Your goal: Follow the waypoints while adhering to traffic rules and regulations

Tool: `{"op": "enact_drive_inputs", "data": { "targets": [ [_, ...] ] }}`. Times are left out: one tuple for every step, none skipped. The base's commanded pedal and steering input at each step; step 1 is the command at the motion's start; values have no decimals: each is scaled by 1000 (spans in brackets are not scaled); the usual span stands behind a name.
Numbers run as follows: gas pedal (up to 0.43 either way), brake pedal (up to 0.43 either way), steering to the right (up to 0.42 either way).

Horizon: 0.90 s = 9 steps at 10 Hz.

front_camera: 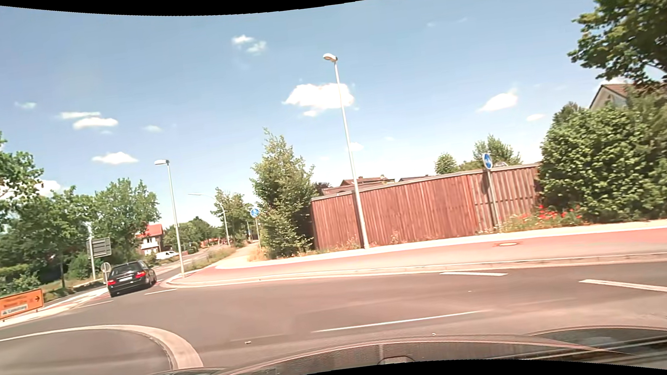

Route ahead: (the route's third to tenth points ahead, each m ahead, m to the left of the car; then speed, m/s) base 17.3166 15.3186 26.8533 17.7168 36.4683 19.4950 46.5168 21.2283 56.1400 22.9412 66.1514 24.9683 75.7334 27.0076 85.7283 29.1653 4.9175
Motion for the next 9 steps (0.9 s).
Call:
{"op": "enact_drive_inputs", "data": {
  "targets": [
    [138, 0, -328],
    [138, 0, -329],
    [138, 0, -329],
    [138, 0, -329],
    [138, 0, -329],
    [150, 0, -329],
    [150, 0, -328],
    [150, 0, -327],
    [150, 0, -324]
  ]
}}
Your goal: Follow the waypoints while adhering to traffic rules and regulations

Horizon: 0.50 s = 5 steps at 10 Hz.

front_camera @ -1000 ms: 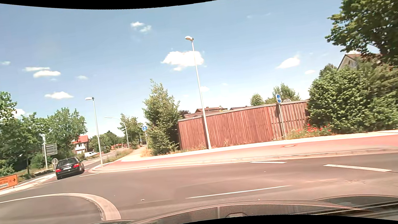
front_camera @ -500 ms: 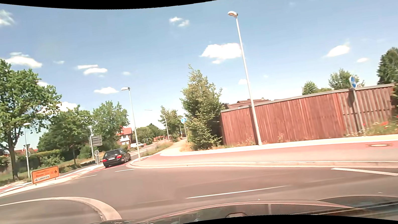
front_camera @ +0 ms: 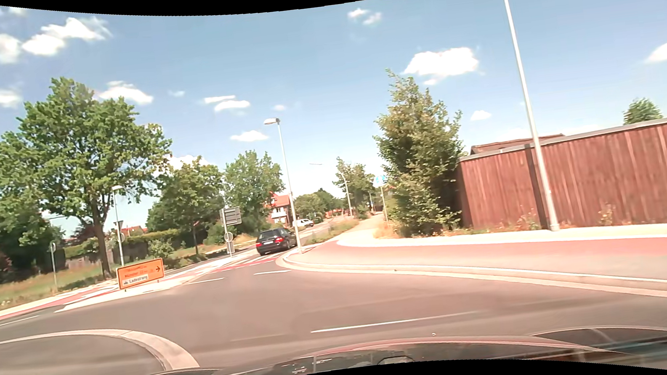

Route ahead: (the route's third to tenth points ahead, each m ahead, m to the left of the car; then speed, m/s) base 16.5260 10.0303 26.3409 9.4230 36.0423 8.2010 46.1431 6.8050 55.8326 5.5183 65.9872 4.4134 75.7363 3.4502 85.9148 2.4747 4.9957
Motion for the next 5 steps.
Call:
{"op": "enact_drive_inputs", "data": {
  "targets": [
    [150, 0, -318],
    [150, 0, -310],
    [150, 0, -299],
    [150, 0, -285],
    [150, 0, -274]
  ]
}}
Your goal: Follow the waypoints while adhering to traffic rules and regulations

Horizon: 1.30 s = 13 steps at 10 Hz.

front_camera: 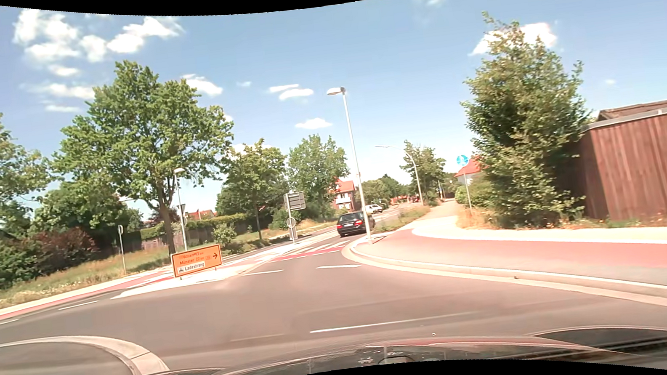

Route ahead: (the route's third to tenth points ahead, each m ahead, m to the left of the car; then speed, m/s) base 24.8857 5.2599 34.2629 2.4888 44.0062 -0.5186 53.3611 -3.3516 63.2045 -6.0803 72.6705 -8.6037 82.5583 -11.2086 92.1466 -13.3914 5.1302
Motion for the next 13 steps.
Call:
{"op": "enact_drive_inputs", "data": {
  "targets": [
    [150, 0, -258],
    [150, 0, -235],
    [150, 0, -206],
    [150, 0, -172],
    [150, 0, -143],
    [150, 0, -120],
    [150, 0, -99],
    [150, 0, -84],
    [150, 0, -61],
    [150, 0, -38],
    [150, 0, -20],
    [150, 0, -3],
    [150, 0, 16]
  ]
}}
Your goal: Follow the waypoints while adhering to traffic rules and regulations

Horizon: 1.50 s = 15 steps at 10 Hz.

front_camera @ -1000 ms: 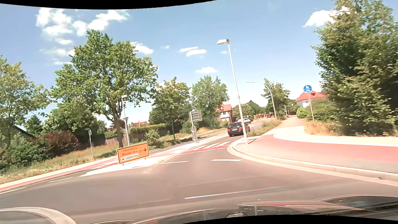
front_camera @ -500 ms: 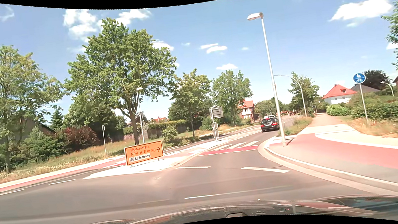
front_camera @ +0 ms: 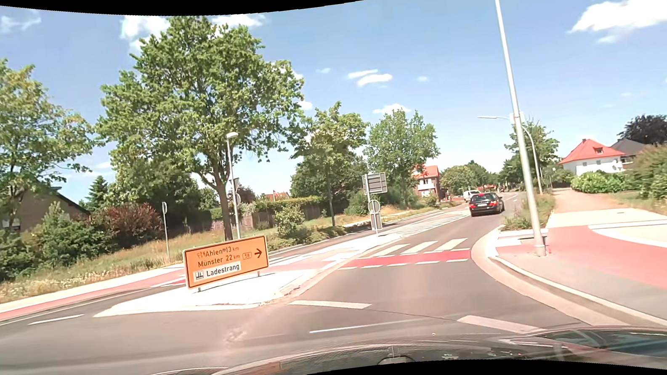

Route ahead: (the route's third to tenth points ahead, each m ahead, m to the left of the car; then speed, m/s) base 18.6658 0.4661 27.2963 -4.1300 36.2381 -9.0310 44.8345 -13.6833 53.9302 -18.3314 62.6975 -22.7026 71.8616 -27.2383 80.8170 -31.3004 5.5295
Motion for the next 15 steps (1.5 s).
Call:
{"op": "enact_drive_inputs", "data": {
  "targets": [
    [150, 0, 35],
    [150, 0, 49],
    [150, 0, 65],
    [150, 0, 82],
    [150, 0, 91],
    [150, 0, 103],
    [150, 0, 114],
    [157, 0, 130],
    [157, 0, 136],
    [169, 0, 141],
    [169, 0, 145],
    [169, 0, 148],
    [169, 0, 149],
    [169, 0, 150],
    [169, 0, 150]
  ]
}}
